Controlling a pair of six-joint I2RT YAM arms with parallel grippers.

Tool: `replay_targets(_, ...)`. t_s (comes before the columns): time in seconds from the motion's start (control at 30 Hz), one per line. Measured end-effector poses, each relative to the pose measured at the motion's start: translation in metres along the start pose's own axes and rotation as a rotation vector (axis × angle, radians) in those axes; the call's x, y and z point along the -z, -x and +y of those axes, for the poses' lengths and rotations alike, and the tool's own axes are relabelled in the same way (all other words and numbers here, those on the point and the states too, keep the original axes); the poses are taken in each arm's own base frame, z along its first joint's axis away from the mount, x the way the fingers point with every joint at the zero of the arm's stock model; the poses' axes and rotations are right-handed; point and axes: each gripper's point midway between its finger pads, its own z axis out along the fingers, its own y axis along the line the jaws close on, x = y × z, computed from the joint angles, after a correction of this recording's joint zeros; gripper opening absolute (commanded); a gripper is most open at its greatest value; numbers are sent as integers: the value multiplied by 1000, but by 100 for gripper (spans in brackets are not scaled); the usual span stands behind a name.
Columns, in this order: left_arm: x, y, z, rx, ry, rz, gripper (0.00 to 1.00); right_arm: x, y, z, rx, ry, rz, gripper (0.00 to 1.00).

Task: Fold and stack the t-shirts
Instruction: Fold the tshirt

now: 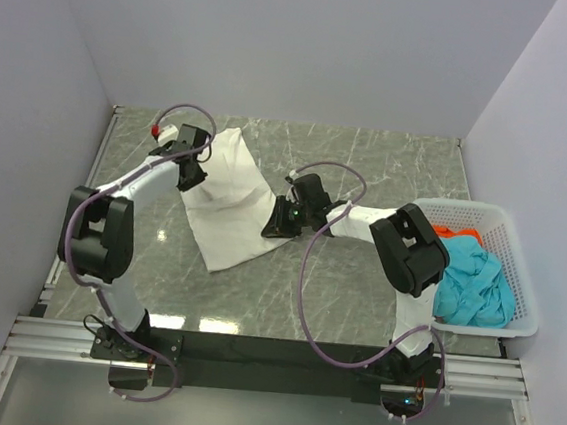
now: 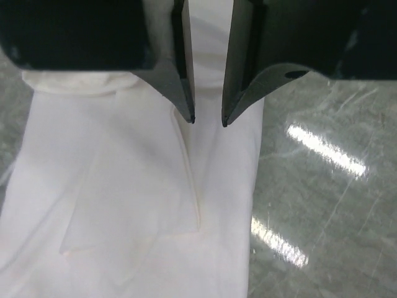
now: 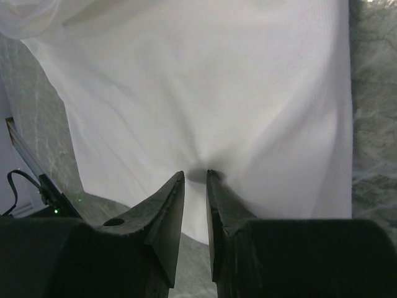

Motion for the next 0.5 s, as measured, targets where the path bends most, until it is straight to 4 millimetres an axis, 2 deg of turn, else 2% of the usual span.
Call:
replay_targets(0.07,12,-2,0,8,-30,8,38,3,0,-1,11,-12,1,28)
replay_targets(0.2,55,-14,-2,7,-119,9,38,11,2,-1,36,-35,-4,28)
replay_targets(0.27,77,-28,-13,-13,-185,11,37,16,5,1,49,-42,-14,28)
replay_targets(0.33,94,-50,-27,-47,-250,39,36,20,8,3,55,-44,-23,28)
replay_targets(0.43,101,-88,-40,-116,-295,103,34,22,12,5,61,-43,-36,28)
replay_targets(0.5,93,-106,-43,-151,-283,140,32,23,13,4,58,-47,-38,28)
